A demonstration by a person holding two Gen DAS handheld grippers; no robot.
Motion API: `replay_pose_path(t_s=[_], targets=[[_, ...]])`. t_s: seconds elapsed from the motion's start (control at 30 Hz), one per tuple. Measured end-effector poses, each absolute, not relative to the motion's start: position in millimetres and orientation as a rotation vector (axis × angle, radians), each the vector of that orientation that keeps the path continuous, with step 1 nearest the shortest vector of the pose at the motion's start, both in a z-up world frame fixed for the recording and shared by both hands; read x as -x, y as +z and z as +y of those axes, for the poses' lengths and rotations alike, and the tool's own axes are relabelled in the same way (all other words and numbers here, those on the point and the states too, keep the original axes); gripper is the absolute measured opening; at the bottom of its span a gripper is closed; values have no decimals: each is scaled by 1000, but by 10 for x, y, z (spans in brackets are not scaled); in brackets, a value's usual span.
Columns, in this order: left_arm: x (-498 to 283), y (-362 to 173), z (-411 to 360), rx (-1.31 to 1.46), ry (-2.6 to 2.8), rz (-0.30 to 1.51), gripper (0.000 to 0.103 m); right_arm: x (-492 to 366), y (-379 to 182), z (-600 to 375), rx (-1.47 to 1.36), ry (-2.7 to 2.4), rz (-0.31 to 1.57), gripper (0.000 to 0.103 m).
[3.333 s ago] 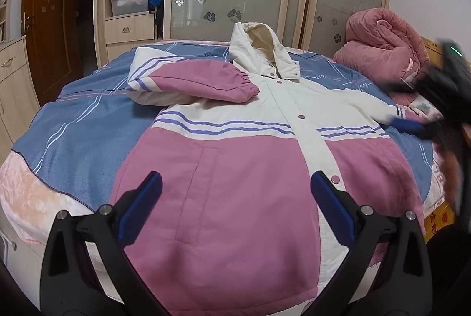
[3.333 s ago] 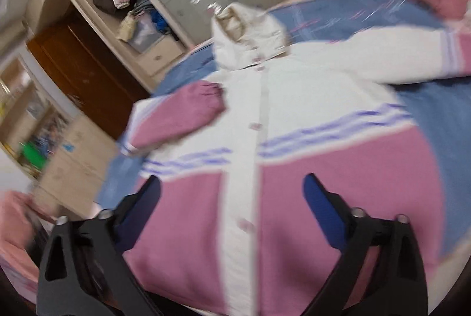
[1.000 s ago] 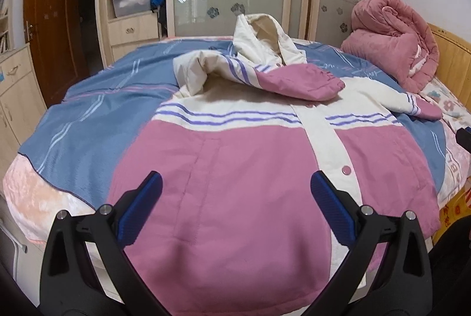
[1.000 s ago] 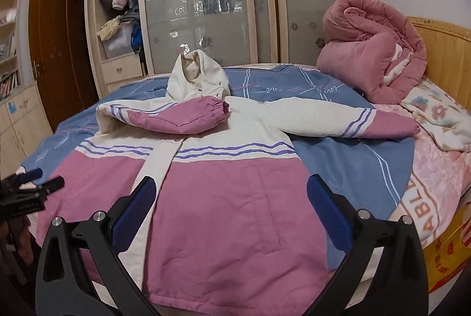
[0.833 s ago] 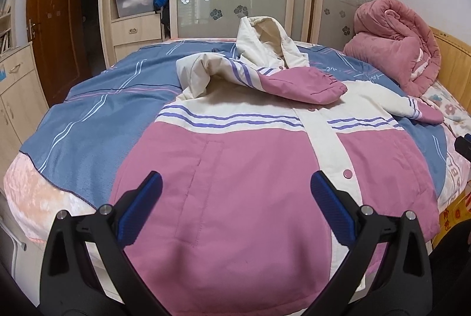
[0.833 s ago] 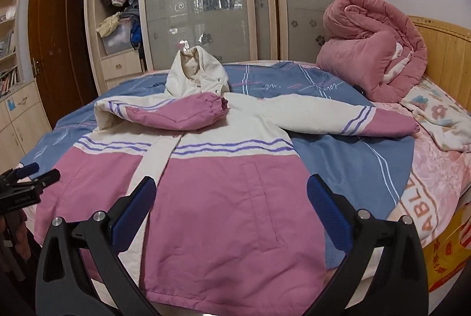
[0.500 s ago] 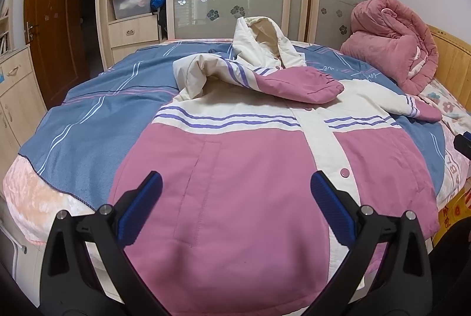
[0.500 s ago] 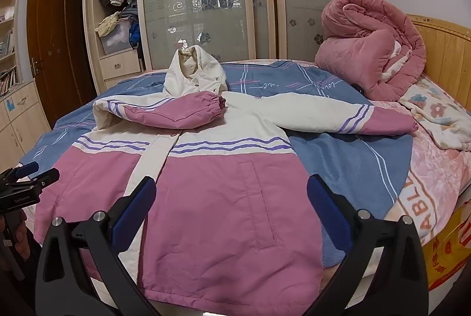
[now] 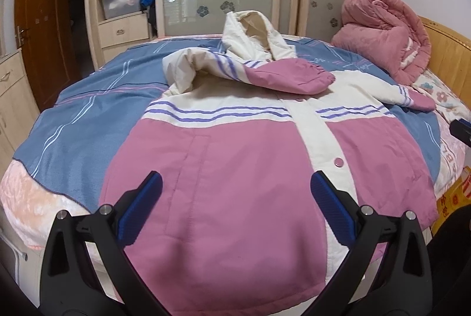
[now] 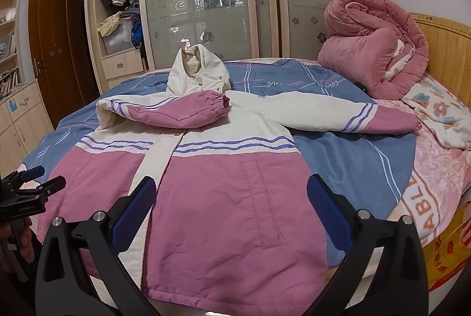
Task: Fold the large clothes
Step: 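Release the sleeve and withdraw the right tool, then grasp the folded sleeve cuff with the left gripper and straighten it below the hood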
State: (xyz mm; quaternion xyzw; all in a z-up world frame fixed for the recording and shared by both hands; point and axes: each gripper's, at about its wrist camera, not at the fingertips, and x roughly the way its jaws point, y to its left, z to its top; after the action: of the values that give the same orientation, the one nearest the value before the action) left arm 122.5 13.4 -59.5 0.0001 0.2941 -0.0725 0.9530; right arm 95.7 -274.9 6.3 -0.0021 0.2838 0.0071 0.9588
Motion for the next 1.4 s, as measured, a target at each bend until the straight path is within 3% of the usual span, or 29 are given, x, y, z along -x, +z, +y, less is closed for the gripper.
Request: replay_pose_path(t_s=[0.47,0.8,1.1,1.33,1.4], targets=[[-1248,-603,38,-81,-215,637,101,-918,93,-2819,-34,53,595,102],[-1533,-437,-627,-415,-340,632,101,-826,126,-2874,-60,122,600,102],[-2450,-363,-1794,-698,-374,519,98,-792,153,-3004,-130,157,596,102],[-3338,-527,-2525,-783,-337,556,93,-783,172,-3090,-180,178,596,102],[-3590,-597,-2607,-758,-335,614,87,-780,174,-3100,-186,187,598,102]])
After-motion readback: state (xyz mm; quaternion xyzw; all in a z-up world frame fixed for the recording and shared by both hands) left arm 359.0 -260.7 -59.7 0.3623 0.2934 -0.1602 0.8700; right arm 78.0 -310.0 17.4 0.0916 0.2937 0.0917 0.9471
